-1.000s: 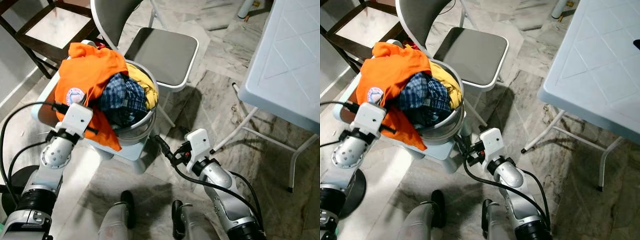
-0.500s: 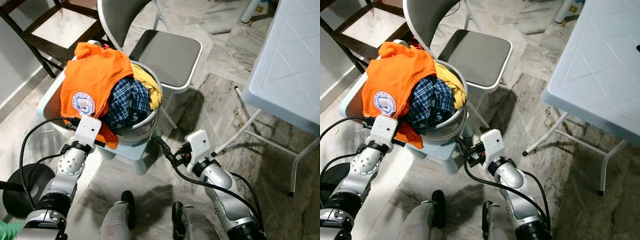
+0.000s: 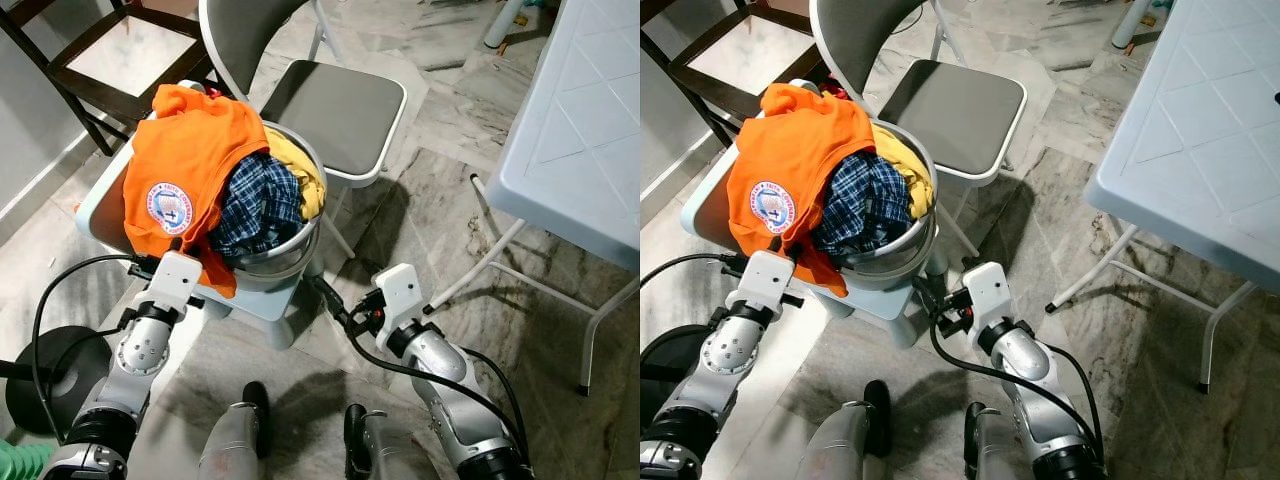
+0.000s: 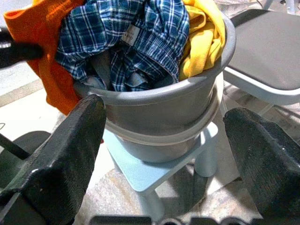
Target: Hang hanger
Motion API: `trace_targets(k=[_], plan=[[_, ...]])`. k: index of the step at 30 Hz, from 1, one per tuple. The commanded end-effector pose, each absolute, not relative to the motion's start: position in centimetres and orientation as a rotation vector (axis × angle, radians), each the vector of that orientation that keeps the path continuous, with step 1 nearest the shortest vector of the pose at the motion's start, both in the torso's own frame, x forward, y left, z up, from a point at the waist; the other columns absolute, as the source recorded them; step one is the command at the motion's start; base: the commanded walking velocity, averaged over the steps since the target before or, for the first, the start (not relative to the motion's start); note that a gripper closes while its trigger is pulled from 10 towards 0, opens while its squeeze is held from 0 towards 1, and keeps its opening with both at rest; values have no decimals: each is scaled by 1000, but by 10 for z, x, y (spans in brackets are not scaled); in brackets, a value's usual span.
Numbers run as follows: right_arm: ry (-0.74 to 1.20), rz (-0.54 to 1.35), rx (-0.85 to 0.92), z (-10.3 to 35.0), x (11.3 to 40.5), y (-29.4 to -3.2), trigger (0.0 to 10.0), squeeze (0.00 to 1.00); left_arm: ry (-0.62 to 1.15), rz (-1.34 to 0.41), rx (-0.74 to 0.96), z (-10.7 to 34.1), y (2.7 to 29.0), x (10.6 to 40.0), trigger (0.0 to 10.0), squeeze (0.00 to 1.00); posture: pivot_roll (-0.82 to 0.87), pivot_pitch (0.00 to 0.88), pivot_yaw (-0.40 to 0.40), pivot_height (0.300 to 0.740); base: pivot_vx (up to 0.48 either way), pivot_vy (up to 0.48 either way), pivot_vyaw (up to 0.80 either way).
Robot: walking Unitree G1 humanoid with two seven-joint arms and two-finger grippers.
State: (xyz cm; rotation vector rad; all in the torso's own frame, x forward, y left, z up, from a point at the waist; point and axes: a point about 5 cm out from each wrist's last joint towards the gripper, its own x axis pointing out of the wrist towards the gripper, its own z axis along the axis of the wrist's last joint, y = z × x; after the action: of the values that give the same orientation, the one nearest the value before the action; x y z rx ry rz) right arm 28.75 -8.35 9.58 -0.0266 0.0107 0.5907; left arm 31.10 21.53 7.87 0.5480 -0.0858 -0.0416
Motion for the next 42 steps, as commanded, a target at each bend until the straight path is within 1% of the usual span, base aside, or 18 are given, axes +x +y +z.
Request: trace_targets(k=[1,5,9,13,17,18,29,33,34,35,42], plan=[[37,585,-24,89,283,-87,10000,0,-42,-37,555,66,218,304,10000,0,-115,277,-31,740,0,0,0],[38,584,-26,89,282,-87,10000,0,-51,-22,563,68,218,306,10000,0,-125,277,-30,740,0,0,0],[40,575,-27,88,280,-89,10000,0,-98,-25,579,73,218,302,10000,0,-128,280,-25,740,0,0,0],[43,574,-27,87,278,-90,10000,0,-139,-95,589,68,206,289,10000,0,-123,285,-20,740,0,0,0],[46,575,-25,86,278,-88,10000,0,-114,-75,560,58,205,278,10000,0,-121,289,-22,740,0,0,0],[46,578,-24,87,278,-87,10000,0,-107,-41,543,55,207,276,10000,1000,-122,290,-23,740,0,0,0],[47,580,-34,87,278,-90,10000,0,-107,-21,547,56,204,280,10000,1000,-133,288,-27,740,0,0,0],[47,577,-35,87,277,-90,10000,0,-125,-44,549,61,196,287,10000,1000,-139,292,-25,740,0,0,0],[47,577,-34,87,277,-90,10000,0,-127,-51,549,62,195,288,10000,396,-140,293,-25,740,0,0,0],[47,576,-34,87,277,-90,10000,0,-127,-58,547,62,193,289,10000,0,-142,294,-24,740,0,0,0],[49,572,-33,87,275,-91,10000,0,-126,-57,544,64,190,295,10000,0,-151,296,-20,740,0,0,0]])
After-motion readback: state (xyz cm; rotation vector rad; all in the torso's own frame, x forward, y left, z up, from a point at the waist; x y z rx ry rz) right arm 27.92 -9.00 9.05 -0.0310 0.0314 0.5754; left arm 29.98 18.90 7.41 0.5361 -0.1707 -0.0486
